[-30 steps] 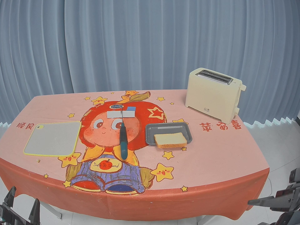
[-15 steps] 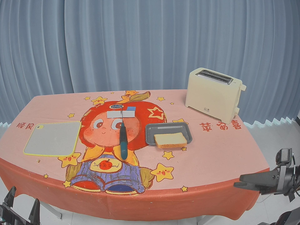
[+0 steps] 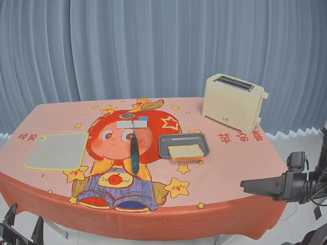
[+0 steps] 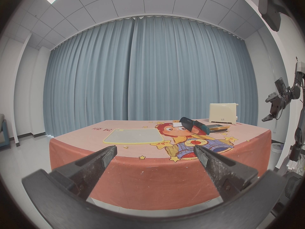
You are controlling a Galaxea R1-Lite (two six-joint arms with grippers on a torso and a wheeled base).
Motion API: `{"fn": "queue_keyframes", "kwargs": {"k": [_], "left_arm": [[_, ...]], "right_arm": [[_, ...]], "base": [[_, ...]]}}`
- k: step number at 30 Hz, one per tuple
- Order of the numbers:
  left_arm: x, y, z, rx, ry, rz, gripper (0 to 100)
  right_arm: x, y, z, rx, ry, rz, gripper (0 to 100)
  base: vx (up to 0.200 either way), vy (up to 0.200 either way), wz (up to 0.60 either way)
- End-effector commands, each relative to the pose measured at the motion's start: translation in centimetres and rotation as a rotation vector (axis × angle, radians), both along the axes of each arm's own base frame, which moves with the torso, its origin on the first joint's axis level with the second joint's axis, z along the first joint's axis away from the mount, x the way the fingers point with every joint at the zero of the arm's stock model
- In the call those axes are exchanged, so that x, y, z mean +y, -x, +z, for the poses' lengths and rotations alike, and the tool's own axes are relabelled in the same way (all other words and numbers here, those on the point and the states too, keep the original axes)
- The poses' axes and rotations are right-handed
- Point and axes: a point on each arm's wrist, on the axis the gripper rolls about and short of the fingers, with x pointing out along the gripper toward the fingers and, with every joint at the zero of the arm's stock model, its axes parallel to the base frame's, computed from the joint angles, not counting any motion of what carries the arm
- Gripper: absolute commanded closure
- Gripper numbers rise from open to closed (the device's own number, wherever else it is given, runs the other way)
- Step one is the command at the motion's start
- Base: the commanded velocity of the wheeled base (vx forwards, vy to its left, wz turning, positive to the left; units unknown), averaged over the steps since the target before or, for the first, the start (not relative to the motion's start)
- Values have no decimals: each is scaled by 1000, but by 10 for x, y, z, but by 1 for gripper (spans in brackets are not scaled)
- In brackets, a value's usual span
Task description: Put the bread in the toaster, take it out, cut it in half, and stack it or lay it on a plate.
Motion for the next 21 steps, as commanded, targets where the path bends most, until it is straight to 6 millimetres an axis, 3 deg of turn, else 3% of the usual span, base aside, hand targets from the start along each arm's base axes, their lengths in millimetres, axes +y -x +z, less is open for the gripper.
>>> {"fn": "queue_keyframes", "kwargs": {"k": [1, 7, 14, 21], "left_arm": [[0, 0, -5, 2, 1, 1, 0], [0, 0, -5, 2, -1, 0, 0], [0, 0, -5, 2, -1, 0, 0], [0, 0, -5, 2, -1, 1, 0]], "right_arm": [[8, -12, 13, -16, -23, 0, 0], [18, -27, 18, -13, -29, 2, 0], [32, -43, 39, -60, -71, 12, 0], [36, -49, 39, -55, -70, 12, 0]], "base": [[0, 0, 0], [0, 0, 0], [0, 0, 0], [0, 0, 0]]}}
